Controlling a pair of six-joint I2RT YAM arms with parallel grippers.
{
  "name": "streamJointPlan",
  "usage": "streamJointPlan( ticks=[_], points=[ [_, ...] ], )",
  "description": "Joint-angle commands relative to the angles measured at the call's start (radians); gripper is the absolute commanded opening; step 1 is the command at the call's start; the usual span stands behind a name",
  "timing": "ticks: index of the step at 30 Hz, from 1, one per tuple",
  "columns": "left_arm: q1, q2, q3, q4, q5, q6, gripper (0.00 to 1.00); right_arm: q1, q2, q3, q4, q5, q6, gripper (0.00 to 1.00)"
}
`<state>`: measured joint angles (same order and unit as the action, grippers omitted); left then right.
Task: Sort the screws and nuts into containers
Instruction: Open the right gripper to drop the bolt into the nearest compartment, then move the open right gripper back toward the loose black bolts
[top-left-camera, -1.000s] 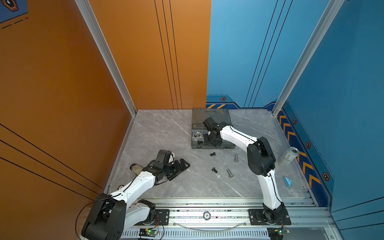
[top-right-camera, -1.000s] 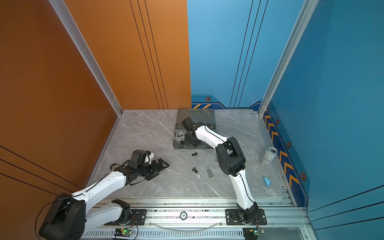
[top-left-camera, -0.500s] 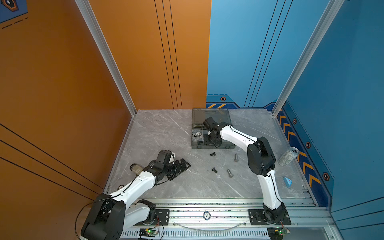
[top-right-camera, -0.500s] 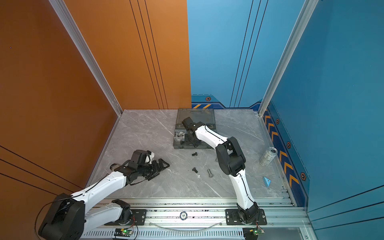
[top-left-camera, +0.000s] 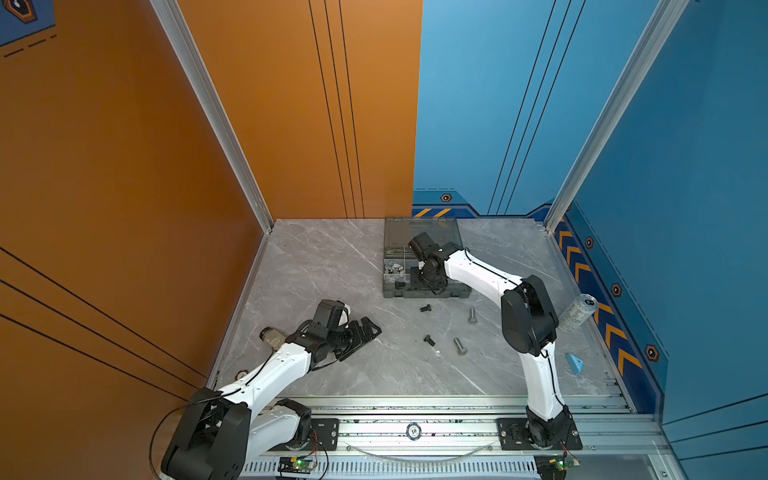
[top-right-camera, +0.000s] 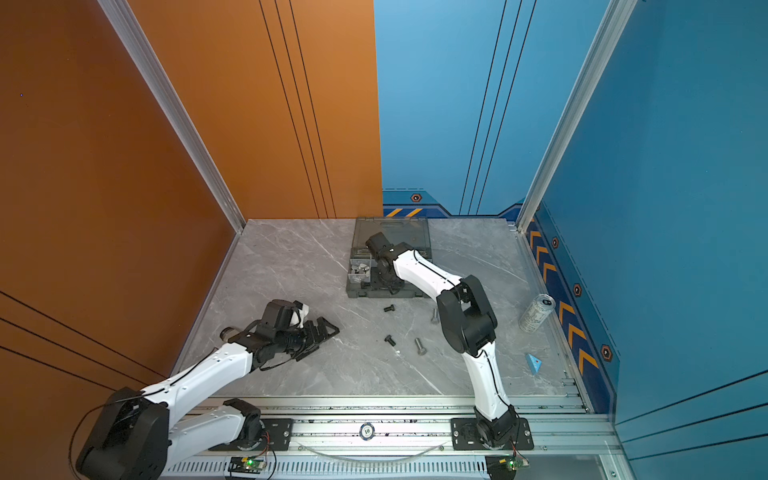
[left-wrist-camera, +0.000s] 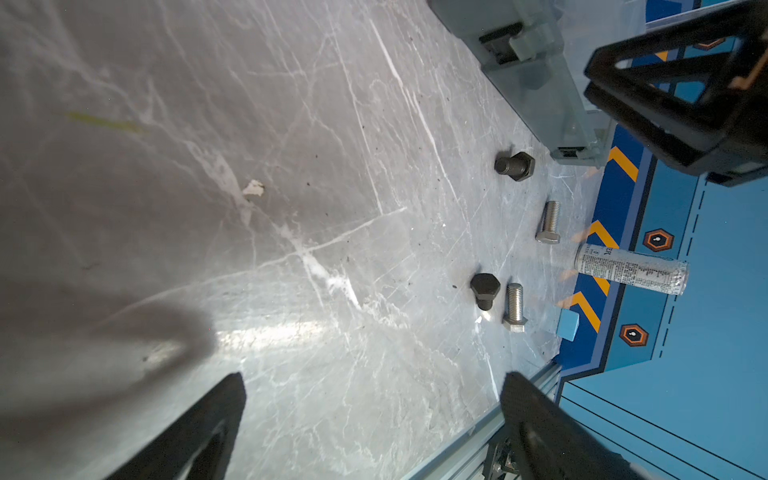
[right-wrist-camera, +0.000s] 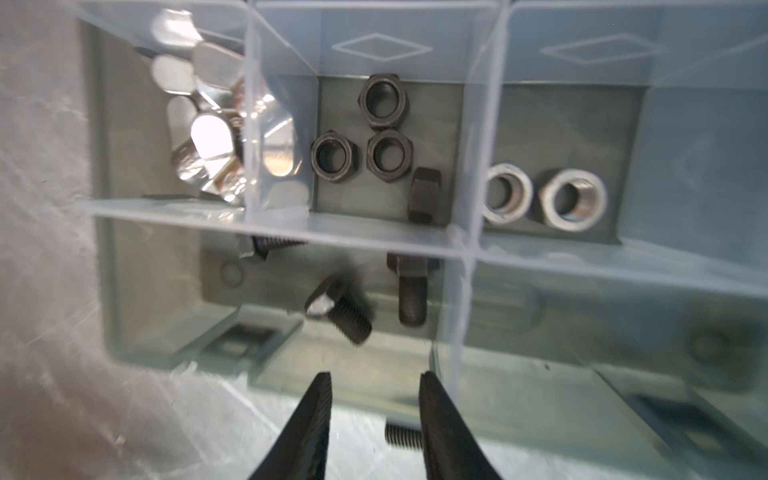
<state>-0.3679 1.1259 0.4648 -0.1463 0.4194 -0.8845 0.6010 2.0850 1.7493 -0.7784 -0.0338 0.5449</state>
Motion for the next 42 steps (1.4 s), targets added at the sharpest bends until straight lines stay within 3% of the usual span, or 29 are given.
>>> streamJointPlan(
  ticks=[1, 20, 42],
  points=[
    [-0.015, 0.000, 0.023, -0.006, -0.023, -0.009, 0.98, -0.004, -0.111, -0.053, -0.041, 0.003, -0.026, 0.39],
    [-0.072, 0.045, 0.051, 0.008, -0.051, -0.014, 0.98, 0.057, -0.455, -0.488, -0.069, -0.039, -0.211, 0.51],
    [-0.112, -0.003, 0.039, -0.022, -0.098, -0.036, 0.98, 0.092, -0.513, -0.578, -0.076, -0.037, -0.314, 0.58]
  ],
)
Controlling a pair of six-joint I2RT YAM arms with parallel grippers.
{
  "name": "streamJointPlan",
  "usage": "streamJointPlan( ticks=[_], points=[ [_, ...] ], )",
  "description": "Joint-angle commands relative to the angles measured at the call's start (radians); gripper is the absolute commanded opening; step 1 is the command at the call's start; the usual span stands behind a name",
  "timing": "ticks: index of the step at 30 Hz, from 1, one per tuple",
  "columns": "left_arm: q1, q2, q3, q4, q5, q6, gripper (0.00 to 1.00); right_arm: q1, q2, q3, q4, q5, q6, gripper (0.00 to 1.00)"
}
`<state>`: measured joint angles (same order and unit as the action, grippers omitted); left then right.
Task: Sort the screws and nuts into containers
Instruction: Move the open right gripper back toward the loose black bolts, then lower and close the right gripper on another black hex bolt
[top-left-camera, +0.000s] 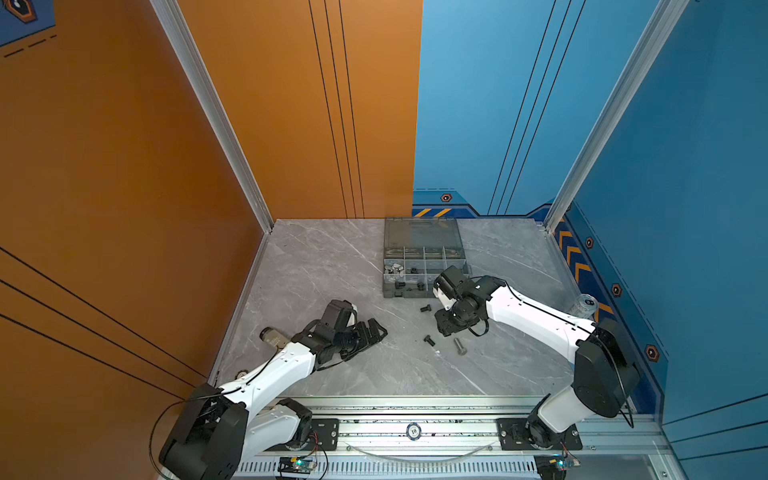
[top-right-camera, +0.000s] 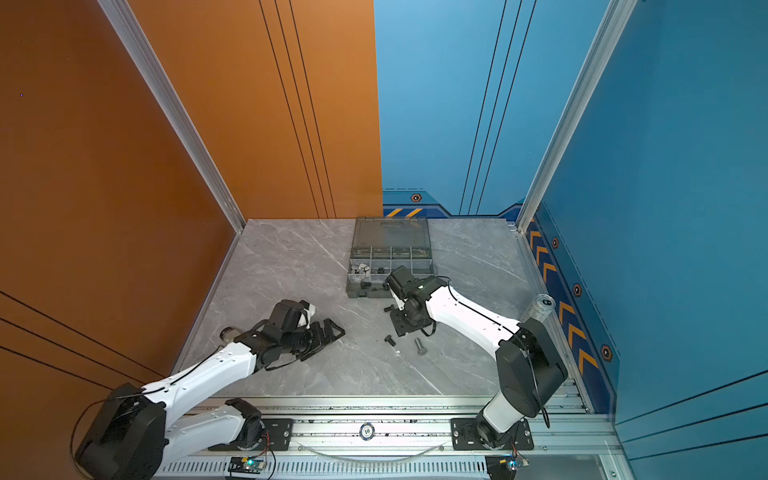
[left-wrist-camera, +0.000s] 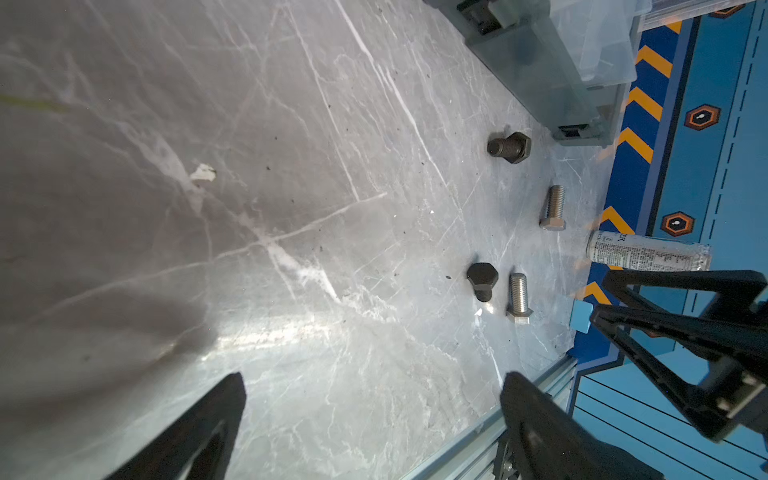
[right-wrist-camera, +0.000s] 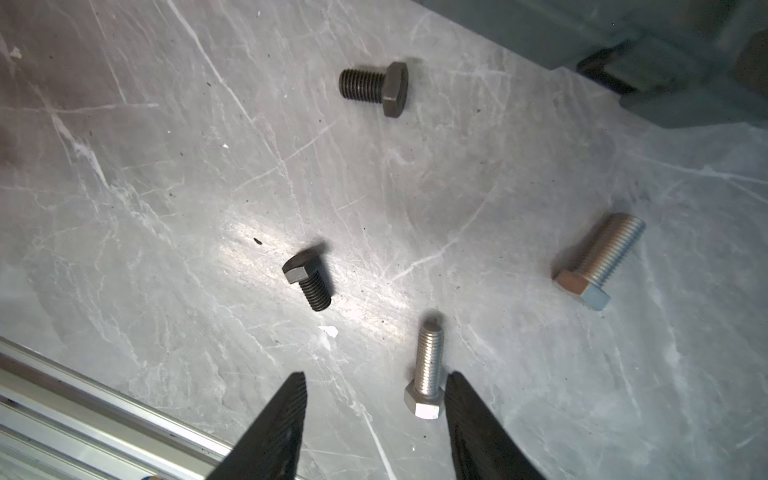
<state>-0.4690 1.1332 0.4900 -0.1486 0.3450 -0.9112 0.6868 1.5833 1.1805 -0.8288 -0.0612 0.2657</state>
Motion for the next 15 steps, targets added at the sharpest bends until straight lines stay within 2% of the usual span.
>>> streamJointPlan(
  ticks=[1, 15],
  points=[
    [-0.013, -0.009, 0.015, -0.019, -0.024, -0.009, 0.98, 0.007, -0.010, -0.011, -0.026, -0.009, -0.040, 0.58],
    [-0.020, -0.002, 0.010, -0.013, -0.032, -0.008, 0.98, 0.109, 0.070, 0.005, 0.007, -0.006, -0.085, 0.59]
  ],
)
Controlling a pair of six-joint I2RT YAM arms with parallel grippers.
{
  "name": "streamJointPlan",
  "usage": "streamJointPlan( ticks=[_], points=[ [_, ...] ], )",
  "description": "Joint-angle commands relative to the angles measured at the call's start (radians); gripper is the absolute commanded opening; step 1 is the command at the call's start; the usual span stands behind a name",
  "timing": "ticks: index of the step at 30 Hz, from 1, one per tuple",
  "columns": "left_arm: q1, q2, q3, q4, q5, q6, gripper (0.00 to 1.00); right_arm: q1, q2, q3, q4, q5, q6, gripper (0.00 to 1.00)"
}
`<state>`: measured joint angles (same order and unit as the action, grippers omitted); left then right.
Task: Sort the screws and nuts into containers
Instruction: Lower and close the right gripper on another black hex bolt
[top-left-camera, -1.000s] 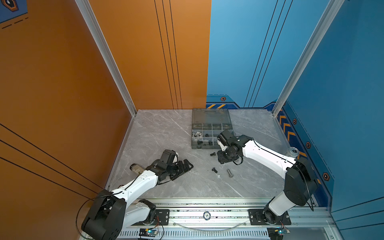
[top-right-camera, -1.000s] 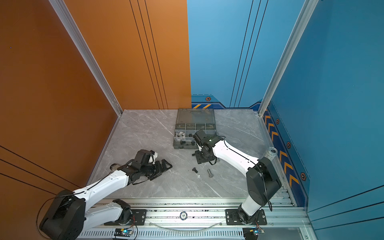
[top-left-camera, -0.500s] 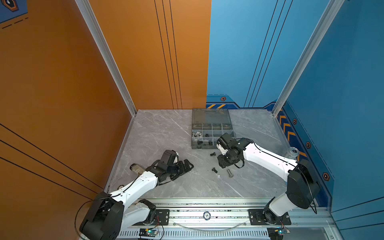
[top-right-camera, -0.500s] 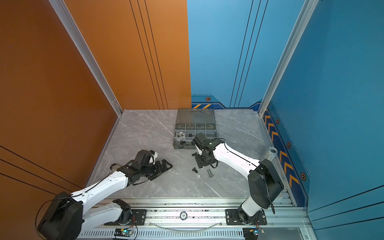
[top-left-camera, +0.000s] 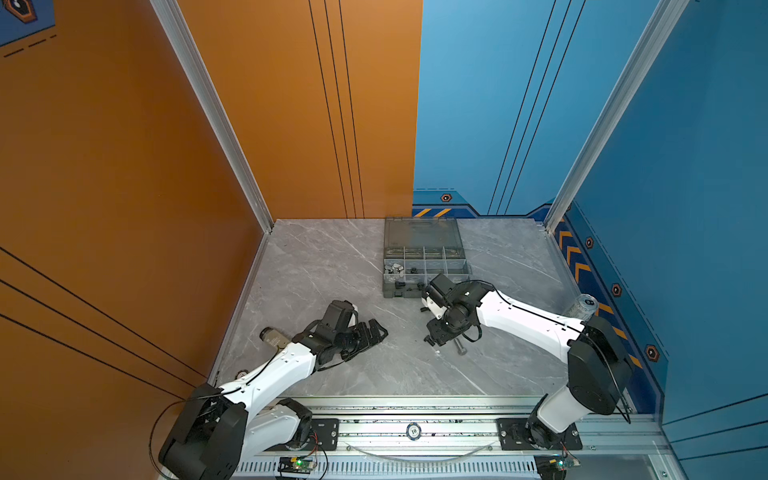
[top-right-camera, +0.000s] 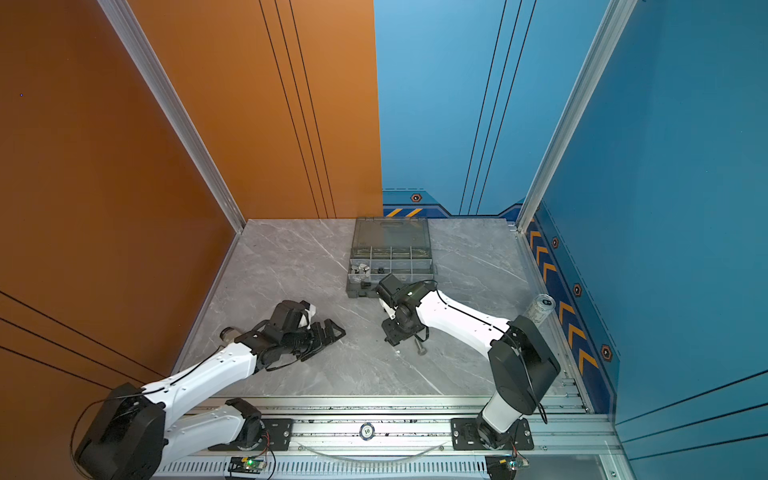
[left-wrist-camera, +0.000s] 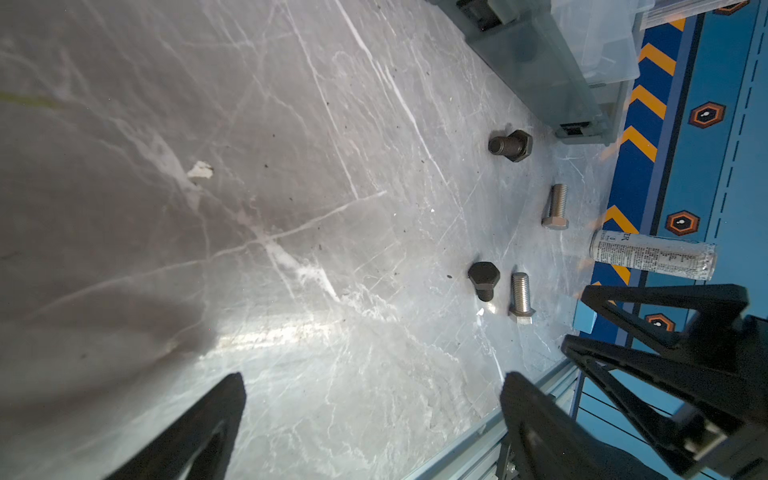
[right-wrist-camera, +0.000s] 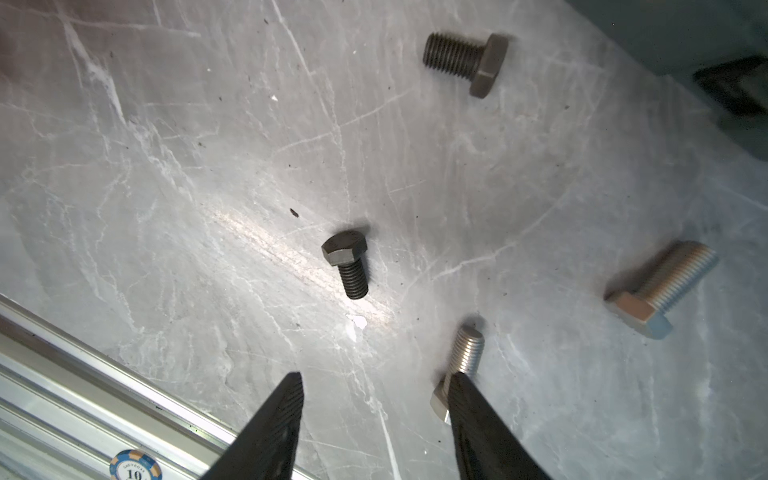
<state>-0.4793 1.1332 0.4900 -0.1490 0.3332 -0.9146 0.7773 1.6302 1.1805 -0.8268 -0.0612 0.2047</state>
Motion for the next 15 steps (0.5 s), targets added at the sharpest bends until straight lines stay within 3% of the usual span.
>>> streamJointPlan(
  ticks=[1, 15],
  points=[
    [-0.010, 0.000, 0.008, -0.007, -0.019, -0.008, 0.98, 0.025, 0.032, 0.010, 0.011, -0.001, -0.026, 0.59],
    [-0.009, 0.003, 0.002, 0.002, -0.015, -0.012, 0.98, 0.040, 0.186, 0.079, 0.034, 0.026, -0.046, 0.59]
  ],
)
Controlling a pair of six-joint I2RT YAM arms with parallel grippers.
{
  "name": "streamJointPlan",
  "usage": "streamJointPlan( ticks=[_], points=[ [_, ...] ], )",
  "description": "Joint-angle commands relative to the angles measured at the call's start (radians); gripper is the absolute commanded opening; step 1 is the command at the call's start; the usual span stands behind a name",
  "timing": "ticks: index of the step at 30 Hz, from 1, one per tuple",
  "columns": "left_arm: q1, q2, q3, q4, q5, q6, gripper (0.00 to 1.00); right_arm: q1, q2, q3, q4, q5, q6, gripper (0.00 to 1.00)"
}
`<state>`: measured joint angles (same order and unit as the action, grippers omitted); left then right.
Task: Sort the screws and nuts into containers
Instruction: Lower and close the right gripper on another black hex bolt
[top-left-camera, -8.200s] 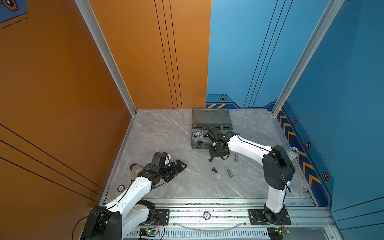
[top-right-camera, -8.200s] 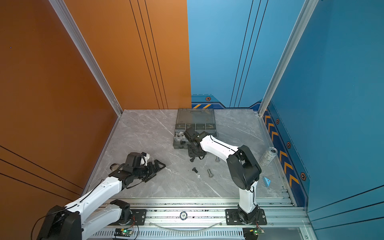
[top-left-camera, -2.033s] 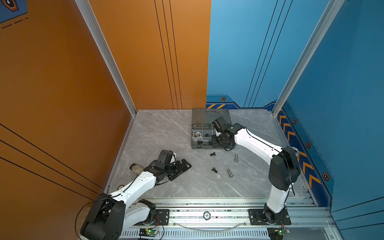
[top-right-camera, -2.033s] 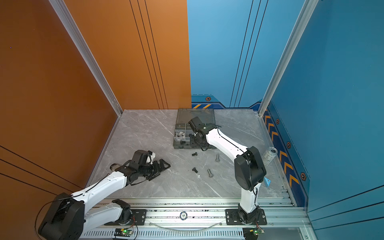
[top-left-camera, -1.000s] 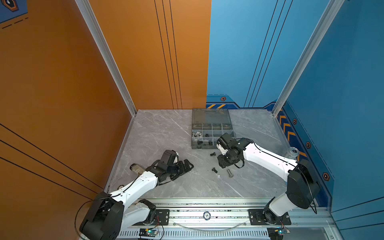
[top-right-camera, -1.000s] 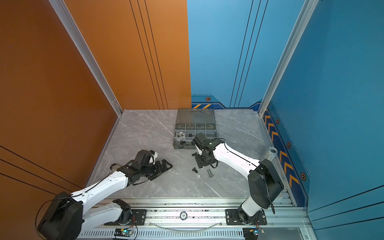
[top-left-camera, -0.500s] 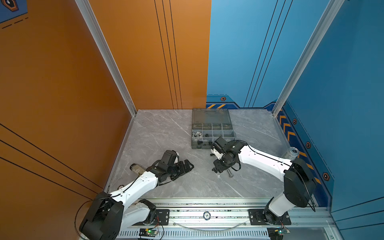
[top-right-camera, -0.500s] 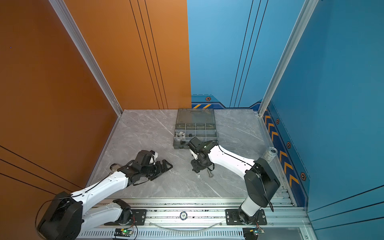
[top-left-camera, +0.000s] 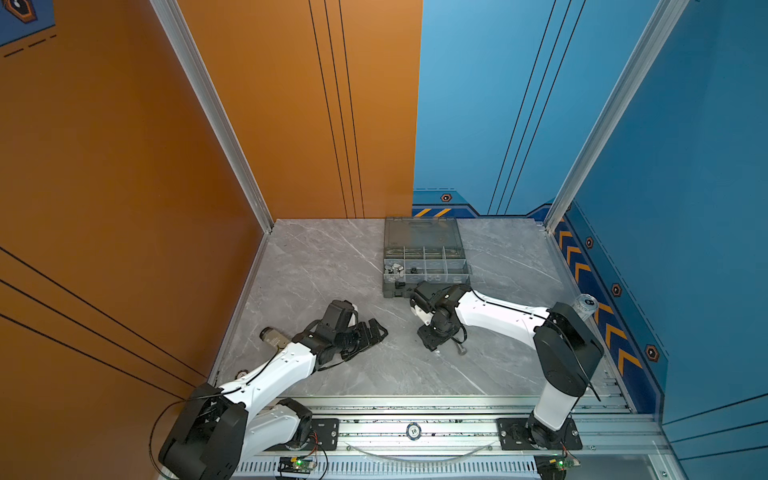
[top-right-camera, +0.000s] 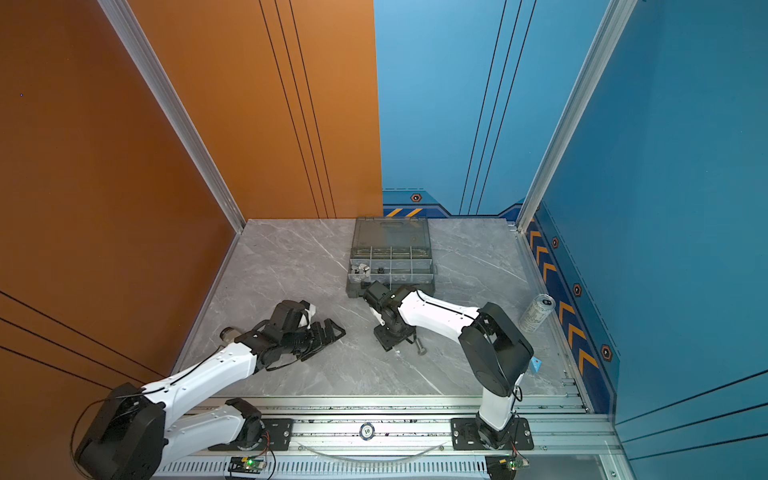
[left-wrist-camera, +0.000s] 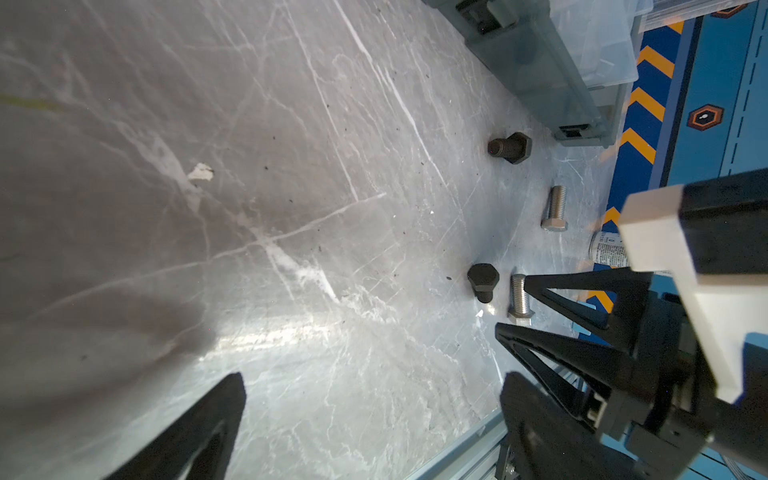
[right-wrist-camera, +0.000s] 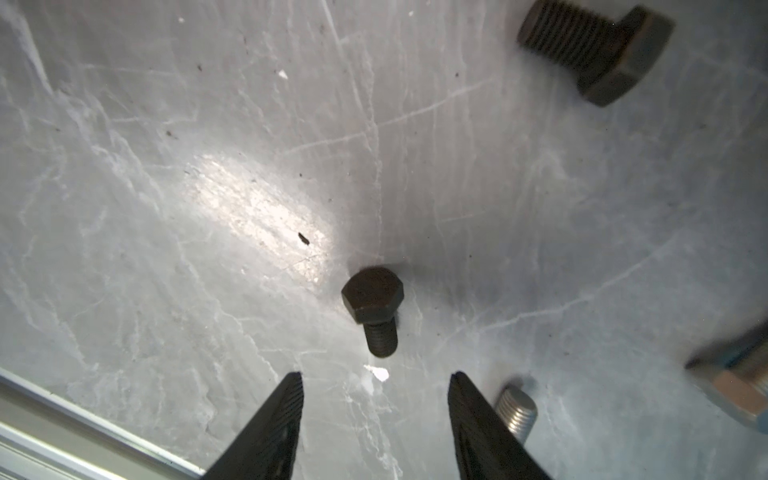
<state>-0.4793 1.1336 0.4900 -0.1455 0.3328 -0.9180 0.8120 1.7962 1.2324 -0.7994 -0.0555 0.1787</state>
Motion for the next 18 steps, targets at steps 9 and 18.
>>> streamJointPlan(
  ticks=[9, 18],
  points=[
    [-0.010, 0.005, -0.006, 0.000, -0.022, -0.013, 0.98, 0.007, 0.054, 0.026, 0.019, 0.018, -0.021, 0.59],
    [-0.010, 0.015, -0.008, 0.009, -0.020, -0.016, 0.98, 0.006, 0.079, 0.038, 0.048, 0.001, -0.018, 0.58]
  ],
)
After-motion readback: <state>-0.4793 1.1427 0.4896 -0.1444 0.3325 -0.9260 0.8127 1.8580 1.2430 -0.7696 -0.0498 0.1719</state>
